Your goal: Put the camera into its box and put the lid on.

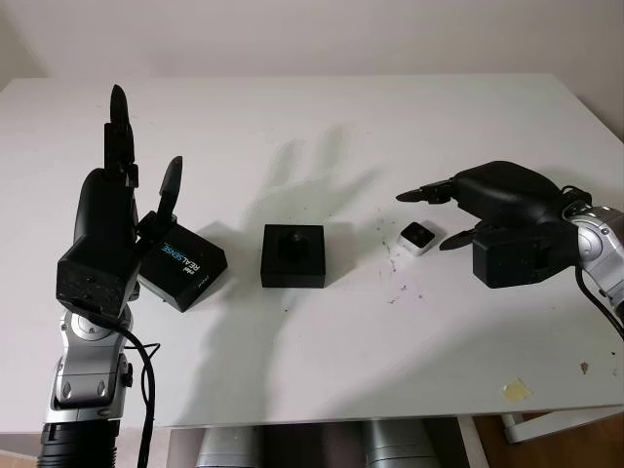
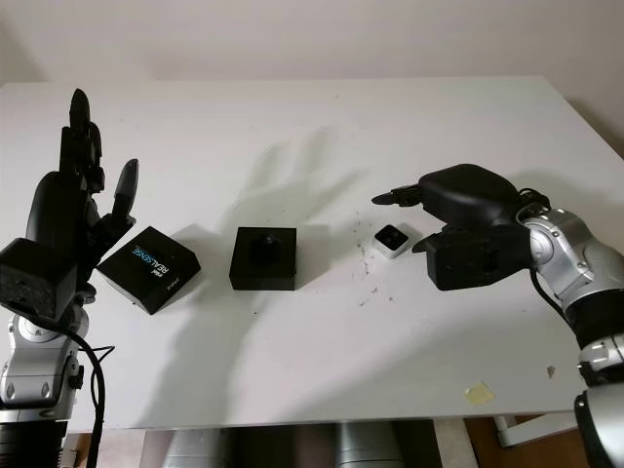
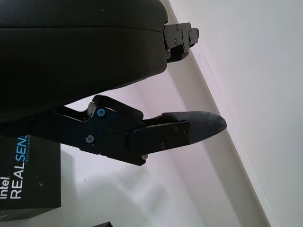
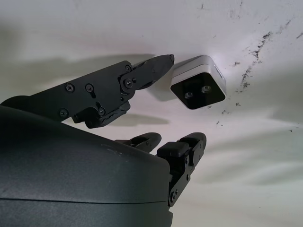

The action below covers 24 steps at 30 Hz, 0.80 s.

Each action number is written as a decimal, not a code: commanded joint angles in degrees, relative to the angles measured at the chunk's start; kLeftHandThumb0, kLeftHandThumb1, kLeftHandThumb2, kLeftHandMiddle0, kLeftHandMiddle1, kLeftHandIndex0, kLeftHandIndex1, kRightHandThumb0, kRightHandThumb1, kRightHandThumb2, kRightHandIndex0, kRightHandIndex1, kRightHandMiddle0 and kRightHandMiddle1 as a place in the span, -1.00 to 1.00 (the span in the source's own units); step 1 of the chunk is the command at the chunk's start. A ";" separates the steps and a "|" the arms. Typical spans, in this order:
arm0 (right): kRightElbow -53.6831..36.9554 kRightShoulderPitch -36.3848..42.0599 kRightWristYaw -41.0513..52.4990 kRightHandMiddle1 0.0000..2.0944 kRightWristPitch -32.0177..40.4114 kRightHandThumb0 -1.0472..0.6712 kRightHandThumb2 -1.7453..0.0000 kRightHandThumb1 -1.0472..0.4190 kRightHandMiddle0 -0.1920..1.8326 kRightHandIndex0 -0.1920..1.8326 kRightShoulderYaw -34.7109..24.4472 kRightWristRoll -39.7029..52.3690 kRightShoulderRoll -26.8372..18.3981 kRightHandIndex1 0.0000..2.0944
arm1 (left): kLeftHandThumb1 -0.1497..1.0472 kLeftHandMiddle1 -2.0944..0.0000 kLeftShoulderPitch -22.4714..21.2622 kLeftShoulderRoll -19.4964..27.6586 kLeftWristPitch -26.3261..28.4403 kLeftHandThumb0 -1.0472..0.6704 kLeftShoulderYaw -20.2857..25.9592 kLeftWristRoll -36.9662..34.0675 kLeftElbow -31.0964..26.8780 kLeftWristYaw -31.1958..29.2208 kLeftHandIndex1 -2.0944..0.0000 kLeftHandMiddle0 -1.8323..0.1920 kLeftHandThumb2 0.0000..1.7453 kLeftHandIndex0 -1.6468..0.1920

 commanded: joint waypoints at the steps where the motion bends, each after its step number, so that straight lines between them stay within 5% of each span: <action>1: 0.76 -0.59 -0.69 -0.94 -0.60 -0.21 0.93 -0.78 -0.29 -0.34 0.82 -0.73 0.39 -0.95 | 1.00 0.95 0.47 0.65 -0.15 -0.54 0.35 -0.11 -1.17 -0.05 0.95 0.93 -0.38 0.94; 14: 5.62 -2.52 -8.41 -0.91 -2.78 -0.32 0.93 -0.83 -0.22 -0.63 4.29 -5.22 1.03 -1.00 | 1.00 0.95 0.63 0.88 -0.59 -0.52 0.10 0.74 -1.34 0.06 0.95 0.92 -0.37 0.94; 24: 7.56 -3.69 -12.73 -0.82 -3.66 -0.31 0.93 -0.87 -0.08 -0.63 6.00 -7.21 0.68 -0.95 | 1.00 0.95 0.82 0.68 -0.30 -0.51 0.11 1.16 -1.59 0.03 0.95 0.93 -0.36 0.94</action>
